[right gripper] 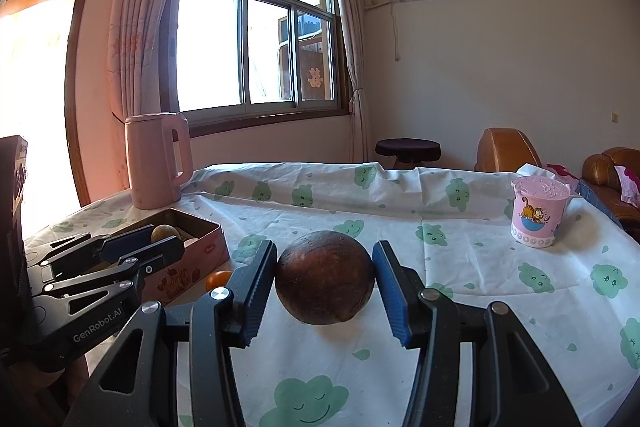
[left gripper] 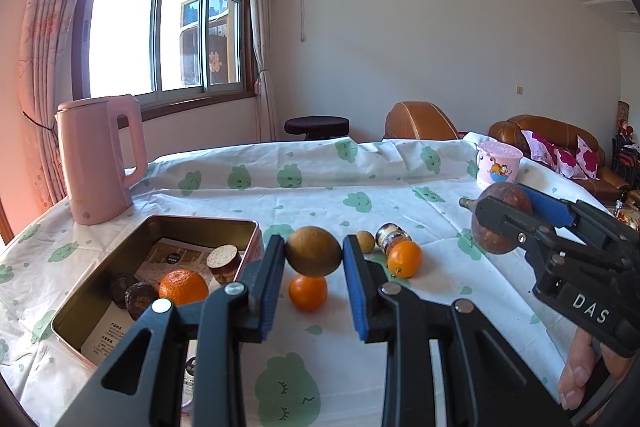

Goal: Organize fruits
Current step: 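Lift the passion fruit and kiwi and carry both toward the tin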

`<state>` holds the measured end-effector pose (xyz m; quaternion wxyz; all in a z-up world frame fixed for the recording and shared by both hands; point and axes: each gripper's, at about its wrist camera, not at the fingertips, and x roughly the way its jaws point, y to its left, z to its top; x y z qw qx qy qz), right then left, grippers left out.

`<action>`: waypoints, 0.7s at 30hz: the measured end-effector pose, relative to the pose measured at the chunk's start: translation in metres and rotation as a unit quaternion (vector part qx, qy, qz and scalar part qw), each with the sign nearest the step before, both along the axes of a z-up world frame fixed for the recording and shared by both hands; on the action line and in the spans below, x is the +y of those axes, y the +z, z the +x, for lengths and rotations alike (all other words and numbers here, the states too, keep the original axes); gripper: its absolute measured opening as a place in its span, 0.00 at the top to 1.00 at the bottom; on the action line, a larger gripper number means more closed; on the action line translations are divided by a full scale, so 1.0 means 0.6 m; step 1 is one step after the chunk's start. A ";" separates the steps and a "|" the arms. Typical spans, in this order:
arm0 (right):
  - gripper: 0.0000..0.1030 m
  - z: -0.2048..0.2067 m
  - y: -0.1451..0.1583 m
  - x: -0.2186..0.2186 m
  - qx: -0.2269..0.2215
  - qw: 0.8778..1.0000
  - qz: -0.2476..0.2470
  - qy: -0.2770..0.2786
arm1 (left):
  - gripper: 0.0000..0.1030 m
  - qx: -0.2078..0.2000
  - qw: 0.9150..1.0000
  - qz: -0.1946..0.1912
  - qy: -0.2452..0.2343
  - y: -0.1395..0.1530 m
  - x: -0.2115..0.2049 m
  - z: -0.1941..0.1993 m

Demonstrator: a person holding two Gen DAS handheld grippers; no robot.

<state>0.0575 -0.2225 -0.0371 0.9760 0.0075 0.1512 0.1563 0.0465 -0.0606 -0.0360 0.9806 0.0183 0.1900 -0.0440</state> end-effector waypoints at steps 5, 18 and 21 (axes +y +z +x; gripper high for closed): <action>0.49 -0.005 0.002 0.000 -0.010 1.000 -0.001 0.000 | 0.70 -0.013 1.000 0.003 0.001 0.003 -0.001 -0.007; 0.49 -0.016 0.006 0.002 -0.025 1.000 -0.007 -0.010 | 0.70 -0.019 1.000 -0.004 -0.003 0.004 0.004 -0.008; 0.49 -0.016 0.007 0.006 -0.025 1.000 -0.012 -0.011 | 0.70 -0.017 1.000 -0.007 -0.004 0.004 0.007 -0.008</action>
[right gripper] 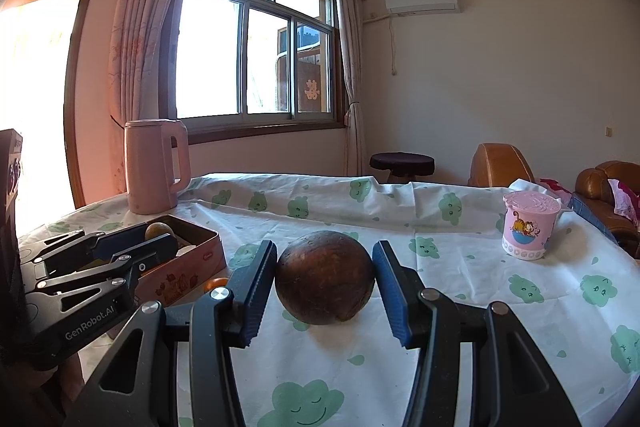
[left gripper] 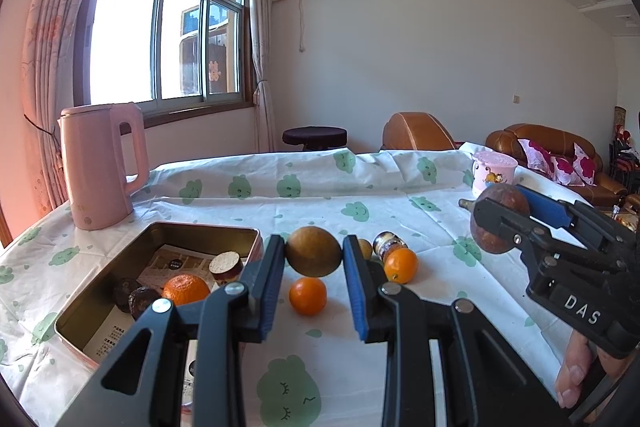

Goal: Organize fruits
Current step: 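Lift the passion fruit and kiwi and carry both toward the tin, then lower the passion fruit and kiwi into the tin and open both tools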

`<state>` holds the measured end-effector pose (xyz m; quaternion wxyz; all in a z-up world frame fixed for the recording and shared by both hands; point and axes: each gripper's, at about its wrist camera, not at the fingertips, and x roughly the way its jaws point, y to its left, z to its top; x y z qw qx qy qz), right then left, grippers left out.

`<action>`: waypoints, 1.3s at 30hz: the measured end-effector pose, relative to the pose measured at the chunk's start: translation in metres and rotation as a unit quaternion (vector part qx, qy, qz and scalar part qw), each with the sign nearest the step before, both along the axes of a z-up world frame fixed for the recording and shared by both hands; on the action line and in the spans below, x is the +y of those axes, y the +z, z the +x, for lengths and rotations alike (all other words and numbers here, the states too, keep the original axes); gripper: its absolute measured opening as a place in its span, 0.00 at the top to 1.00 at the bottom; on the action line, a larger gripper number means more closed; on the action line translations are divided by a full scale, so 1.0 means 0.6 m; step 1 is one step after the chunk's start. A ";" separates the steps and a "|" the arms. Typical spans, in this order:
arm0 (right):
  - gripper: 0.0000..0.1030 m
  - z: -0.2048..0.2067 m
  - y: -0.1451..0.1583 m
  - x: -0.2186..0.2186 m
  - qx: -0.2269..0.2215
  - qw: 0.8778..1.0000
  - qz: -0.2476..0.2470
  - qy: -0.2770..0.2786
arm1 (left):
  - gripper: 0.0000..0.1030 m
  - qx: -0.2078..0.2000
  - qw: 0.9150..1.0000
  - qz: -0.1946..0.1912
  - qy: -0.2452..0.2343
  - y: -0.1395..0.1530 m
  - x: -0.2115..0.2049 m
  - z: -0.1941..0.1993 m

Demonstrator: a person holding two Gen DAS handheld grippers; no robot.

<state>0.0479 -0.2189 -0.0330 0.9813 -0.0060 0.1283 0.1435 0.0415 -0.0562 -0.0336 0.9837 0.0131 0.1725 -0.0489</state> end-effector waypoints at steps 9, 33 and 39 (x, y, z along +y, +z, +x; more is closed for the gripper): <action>0.49 0.004 -0.002 0.018 0.015 1.000 -0.004 0.015 | 0.69 0.008 1.000 -0.011 0.007 -0.002 0.028 0.000; 0.49 0.033 0.009 0.172 0.027 0.992 -0.032 0.121 | 0.70 0.039 0.993 -0.034 0.103 -0.010 0.190 0.018; 0.49 0.046 0.013 0.202 0.030 0.989 -0.034 0.141 | 0.70 0.048 0.990 -0.045 0.126 -0.013 0.231 0.020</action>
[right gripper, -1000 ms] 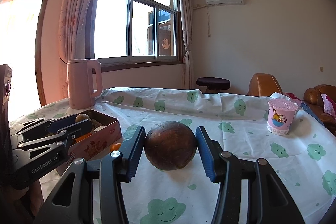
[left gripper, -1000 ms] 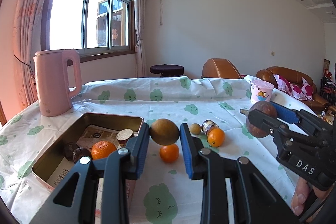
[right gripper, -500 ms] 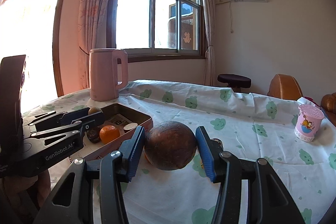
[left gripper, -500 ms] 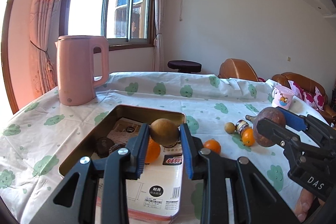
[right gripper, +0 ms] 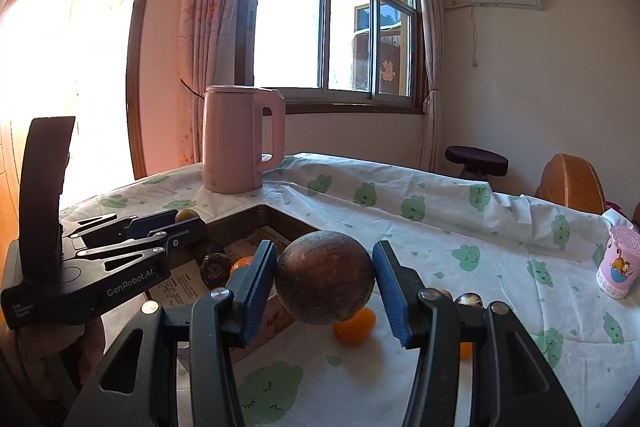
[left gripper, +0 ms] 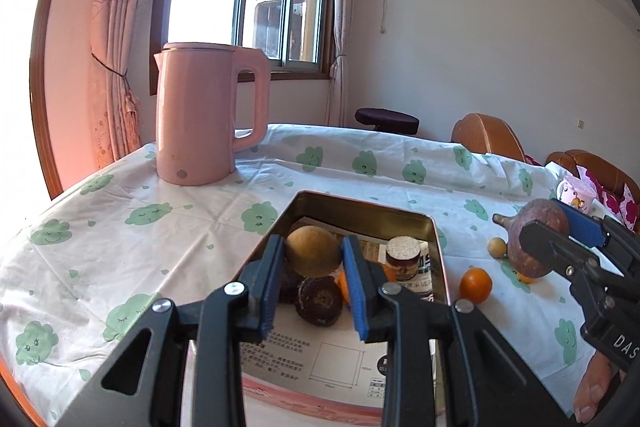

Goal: Organize fruits
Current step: 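Lower the passion fruit and kiwi into the tin and open both tools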

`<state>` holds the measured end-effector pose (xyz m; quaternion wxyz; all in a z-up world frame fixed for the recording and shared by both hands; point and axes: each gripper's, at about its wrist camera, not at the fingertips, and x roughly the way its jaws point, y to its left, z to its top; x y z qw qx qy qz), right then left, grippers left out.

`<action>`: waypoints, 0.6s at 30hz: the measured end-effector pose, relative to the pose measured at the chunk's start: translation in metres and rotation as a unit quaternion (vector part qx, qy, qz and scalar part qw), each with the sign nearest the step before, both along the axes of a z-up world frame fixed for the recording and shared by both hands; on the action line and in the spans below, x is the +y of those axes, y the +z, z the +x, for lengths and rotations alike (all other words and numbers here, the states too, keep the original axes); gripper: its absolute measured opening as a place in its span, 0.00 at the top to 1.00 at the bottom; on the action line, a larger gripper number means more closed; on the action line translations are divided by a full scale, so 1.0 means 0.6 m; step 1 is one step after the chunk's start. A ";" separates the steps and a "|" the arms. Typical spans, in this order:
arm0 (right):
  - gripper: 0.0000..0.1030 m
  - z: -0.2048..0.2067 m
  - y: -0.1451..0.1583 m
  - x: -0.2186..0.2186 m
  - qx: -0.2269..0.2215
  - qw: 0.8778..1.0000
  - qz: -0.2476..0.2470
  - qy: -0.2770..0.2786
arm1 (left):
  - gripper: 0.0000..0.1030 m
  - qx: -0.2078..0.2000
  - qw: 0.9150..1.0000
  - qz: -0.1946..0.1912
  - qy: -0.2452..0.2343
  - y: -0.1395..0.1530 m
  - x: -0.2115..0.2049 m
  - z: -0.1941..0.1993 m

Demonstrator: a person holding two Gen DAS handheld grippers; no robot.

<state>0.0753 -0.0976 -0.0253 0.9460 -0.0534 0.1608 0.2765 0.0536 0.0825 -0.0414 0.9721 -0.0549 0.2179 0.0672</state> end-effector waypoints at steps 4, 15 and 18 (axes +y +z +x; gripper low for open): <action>0.49 0.007 -0.002 0.022 0.006 1.000 -0.001 0.012 | 0.70 0.005 1.000 -0.001 0.009 -0.002 0.017 -0.002; 0.49 0.015 -0.013 0.081 0.018 0.999 -0.015 0.045 | 0.70 0.022 1.000 -0.009 0.010 -0.007 0.039 0.001; 0.49 0.019 -0.020 0.094 0.024 0.998 -0.019 0.052 | 0.69 0.026 1.000 -0.012 0.010 -0.008 0.043 0.002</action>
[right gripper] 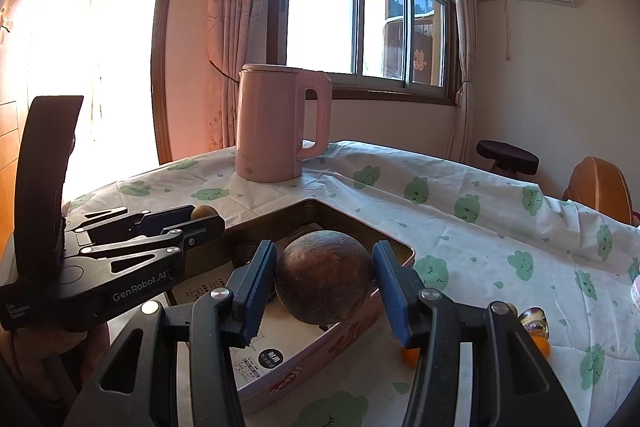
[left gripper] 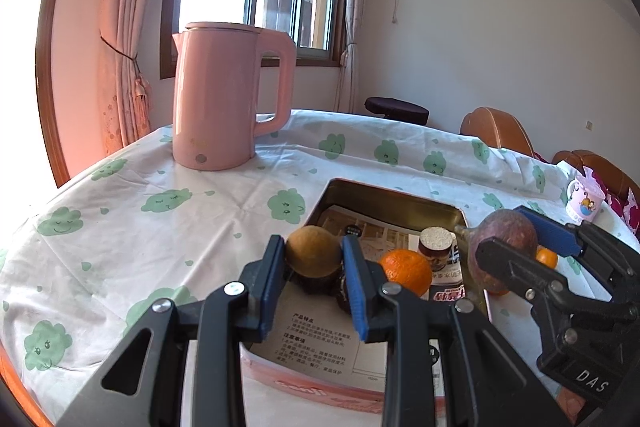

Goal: Organize fruits
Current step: 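Lower the passion fruit and kiwi into the tin and open both tools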

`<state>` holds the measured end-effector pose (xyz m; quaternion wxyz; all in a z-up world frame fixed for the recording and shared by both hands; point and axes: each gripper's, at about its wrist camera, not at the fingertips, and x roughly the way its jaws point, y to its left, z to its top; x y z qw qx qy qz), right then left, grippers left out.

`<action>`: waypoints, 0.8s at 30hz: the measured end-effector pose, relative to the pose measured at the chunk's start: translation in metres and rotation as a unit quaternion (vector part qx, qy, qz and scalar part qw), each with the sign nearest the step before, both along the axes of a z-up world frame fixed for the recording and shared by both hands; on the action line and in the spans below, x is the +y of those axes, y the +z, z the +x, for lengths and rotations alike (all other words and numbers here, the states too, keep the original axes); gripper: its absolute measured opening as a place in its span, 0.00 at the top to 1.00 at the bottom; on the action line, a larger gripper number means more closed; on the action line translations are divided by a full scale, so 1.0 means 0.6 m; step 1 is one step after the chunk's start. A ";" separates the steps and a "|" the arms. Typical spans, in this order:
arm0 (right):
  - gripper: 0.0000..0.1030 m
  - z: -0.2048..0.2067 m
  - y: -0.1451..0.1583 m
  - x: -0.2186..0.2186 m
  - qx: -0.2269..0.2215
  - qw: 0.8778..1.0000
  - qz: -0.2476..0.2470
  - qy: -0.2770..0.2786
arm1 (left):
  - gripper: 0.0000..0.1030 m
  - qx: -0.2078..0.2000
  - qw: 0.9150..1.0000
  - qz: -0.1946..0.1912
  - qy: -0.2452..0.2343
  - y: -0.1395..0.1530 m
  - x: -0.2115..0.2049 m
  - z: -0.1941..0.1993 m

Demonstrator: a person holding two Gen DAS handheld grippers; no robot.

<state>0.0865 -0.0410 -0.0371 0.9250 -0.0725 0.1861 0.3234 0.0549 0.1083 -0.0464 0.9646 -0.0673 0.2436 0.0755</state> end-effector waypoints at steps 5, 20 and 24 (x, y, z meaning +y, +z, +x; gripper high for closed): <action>0.49 0.002 -0.011 0.016 0.007 1.000 -0.009 0.009 | 0.69 0.006 1.000 -0.003 -0.001 -0.002 0.004 0.003; 0.49 0.022 -0.020 0.023 0.043 0.999 -0.013 0.019 | 0.69 0.033 0.999 -0.007 -0.011 -0.011 0.004 0.015; 0.49 0.024 -0.022 0.026 0.047 0.999 -0.017 0.021 | 0.69 0.040 0.999 -0.007 -0.015 -0.014 0.002 0.018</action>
